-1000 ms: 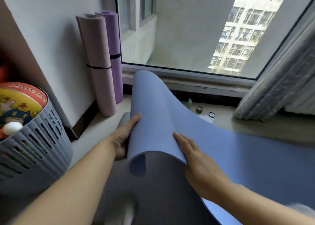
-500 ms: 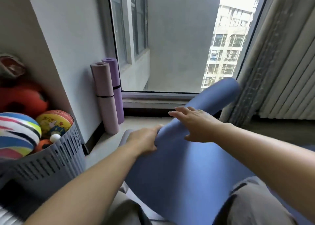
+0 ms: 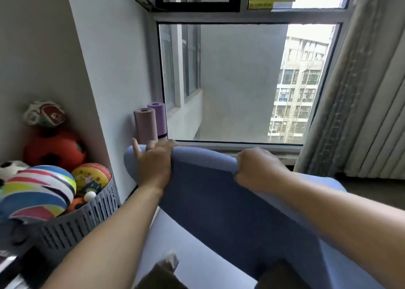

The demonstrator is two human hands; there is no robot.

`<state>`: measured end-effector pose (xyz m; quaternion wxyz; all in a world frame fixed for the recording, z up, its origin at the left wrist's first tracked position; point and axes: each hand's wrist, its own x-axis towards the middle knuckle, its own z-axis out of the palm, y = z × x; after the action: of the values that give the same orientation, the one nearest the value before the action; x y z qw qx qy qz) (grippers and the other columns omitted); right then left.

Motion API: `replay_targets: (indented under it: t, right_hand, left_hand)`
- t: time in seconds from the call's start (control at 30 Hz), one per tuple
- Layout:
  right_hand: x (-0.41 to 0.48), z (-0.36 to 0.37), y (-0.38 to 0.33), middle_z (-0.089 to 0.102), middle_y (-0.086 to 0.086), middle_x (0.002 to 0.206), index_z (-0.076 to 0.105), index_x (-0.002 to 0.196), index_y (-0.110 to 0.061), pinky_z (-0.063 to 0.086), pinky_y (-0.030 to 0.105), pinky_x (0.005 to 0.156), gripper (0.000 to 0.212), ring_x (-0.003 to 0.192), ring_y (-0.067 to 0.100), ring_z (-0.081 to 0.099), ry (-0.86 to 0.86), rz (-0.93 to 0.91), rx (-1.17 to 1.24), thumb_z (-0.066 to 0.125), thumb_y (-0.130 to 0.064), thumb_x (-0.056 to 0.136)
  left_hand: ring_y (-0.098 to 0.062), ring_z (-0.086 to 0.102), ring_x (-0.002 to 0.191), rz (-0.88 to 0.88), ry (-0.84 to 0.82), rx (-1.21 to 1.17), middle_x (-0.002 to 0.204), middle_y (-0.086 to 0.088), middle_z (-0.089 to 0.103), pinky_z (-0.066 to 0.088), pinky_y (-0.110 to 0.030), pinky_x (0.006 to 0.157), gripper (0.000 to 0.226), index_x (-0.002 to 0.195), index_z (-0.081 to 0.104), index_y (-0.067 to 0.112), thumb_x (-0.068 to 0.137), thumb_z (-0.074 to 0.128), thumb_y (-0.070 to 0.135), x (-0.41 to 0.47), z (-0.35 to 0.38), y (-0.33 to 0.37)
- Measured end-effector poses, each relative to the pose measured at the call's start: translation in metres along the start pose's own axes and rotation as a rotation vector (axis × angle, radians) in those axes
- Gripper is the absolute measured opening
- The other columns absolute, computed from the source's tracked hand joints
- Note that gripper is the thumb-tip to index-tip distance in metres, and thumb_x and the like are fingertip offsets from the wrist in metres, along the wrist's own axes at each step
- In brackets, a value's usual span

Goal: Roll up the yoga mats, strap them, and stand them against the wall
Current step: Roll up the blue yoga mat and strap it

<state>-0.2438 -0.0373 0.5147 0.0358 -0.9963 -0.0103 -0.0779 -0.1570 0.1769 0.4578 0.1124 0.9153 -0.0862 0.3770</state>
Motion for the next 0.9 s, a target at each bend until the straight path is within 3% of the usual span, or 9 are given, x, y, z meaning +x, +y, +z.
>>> replay_targets:
  t: [0.07,0.17,0.23,0.33,0.43,0.57,0.7,0.77,0.9]
  right_hand:
    - [-0.003,-0.006,-0.01,0.058,0.001,0.074,0.058,0.081,-0.014,0.038,0.026,0.053,0.006,0.069,0.022,0.054,0.022,-0.039,0.054,0.053,-0.017,0.08]
    - [-0.015,0.003,-0.006,0.058,0.004,0.081,0.053,0.088,-0.014,0.037,0.03,0.06,0.008,0.072,0.026,0.051,0.076,-0.12,-0.063,0.051,-0.021,0.085]
    - [-0.027,0.016,0.001,0.055,0.003,0.083,0.048,0.092,-0.018,0.033,0.03,0.063,0.006,0.072,0.026,0.046,0.047,-0.142,-0.138,0.049,-0.022,0.088]
    - [-0.045,0.043,0.007,0.05,0.001,0.083,0.053,0.092,-0.02,0.035,0.027,0.063,0.006,0.074,0.025,0.047,-0.137,-0.119,-0.165,0.05,-0.02,0.087]
    - [-0.07,0.07,0.014,0.049,0.002,0.079,0.056,0.088,-0.017,0.038,0.027,0.063,0.004,0.073,0.024,0.049,-0.326,-0.141,-0.184,0.054,-0.019,0.084]
    - [-0.104,0.091,0.022,0.05,0.001,0.07,0.047,0.069,-0.015,0.05,0.03,0.068,0.018,0.071,0.025,0.054,-0.649,-0.183,-0.213,0.06,-0.021,0.08]
    - [-0.122,0.095,0.024,0.054,0.0,0.073,0.055,0.081,-0.016,0.041,0.024,0.056,0.023,0.07,0.021,0.053,-0.8,-0.216,-0.129,0.069,-0.034,0.077]
    - [-0.126,0.098,0.031,0.061,0.002,0.081,0.062,0.09,-0.014,0.046,0.028,0.063,0.033,0.073,0.02,0.056,-0.837,-0.17,-0.023,0.073,-0.041,0.075]
    - [-0.157,0.099,0.048,0.06,0.0,0.096,0.052,0.097,-0.02,0.046,0.034,0.068,0.052,0.091,0.022,0.058,-0.599,-0.103,-0.022,0.069,-0.061,0.071]
  left_hand:
    - [-0.037,0.061,0.091,0.066,0.177,0.081,0.092,-0.011,0.069,0.022,-0.075,0.101,0.031,0.092,0.07,0.012,0.077,0.056,-0.012,0.015,-0.011,-0.008]
    - [-0.035,0.061,0.079,0.322,0.423,0.195,0.085,-0.011,0.068,0.015,-0.07,0.104,0.025,0.088,0.067,0.01,0.08,0.047,-0.003,0.025,-0.026,-0.014]
    - [-0.034,0.062,0.077,0.464,0.425,0.16,0.085,-0.01,0.068,0.016,-0.066,0.104,0.024,0.088,0.067,0.009,0.08,0.047,-0.002,0.01,-0.023,-0.015]
    - [-0.034,0.063,0.076,0.511,0.155,0.072,0.087,-0.01,0.067,0.038,-0.059,0.099,0.031,0.09,0.067,0.01,0.067,0.06,-0.009,-0.045,-0.003,-0.016]
    - [-0.035,0.063,0.075,0.499,-0.294,-0.115,0.091,-0.007,0.066,0.05,-0.041,0.073,0.044,0.097,0.065,0.015,0.059,0.071,-0.006,-0.109,0.01,-0.024]
    - [-0.026,0.06,0.099,0.597,-0.878,-0.242,0.117,-0.001,0.058,0.046,-0.035,0.081,0.053,0.124,0.054,0.024,0.077,0.072,0.039,-0.168,-0.006,0.001]
    - [-0.019,0.052,0.112,0.645,-0.847,-0.352,0.128,0.001,0.054,0.035,-0.025,0.09,0.064,0.133,0.048,0.021,0.083,0.062,0.058,-0.192,-0.022,0.053]
    - [-0.019,0.051,0.111,0.665,-0.86,-0.288,0.122,0.001,0.056,0.036,-0.027,0.084,0.06,0.123,0.051,0.02,0.082,0.059,0.062,-0.192,-0.022,0.07]
    - [-0.021,0.053,0.101,0.655,-0.99,-0.106,0.107,0.002,0.058,0.03,-0.031,0.069,0.046,0.099,0.044,0.021,0.082,0.06,0.06,-0.182,-0.021,0.093]
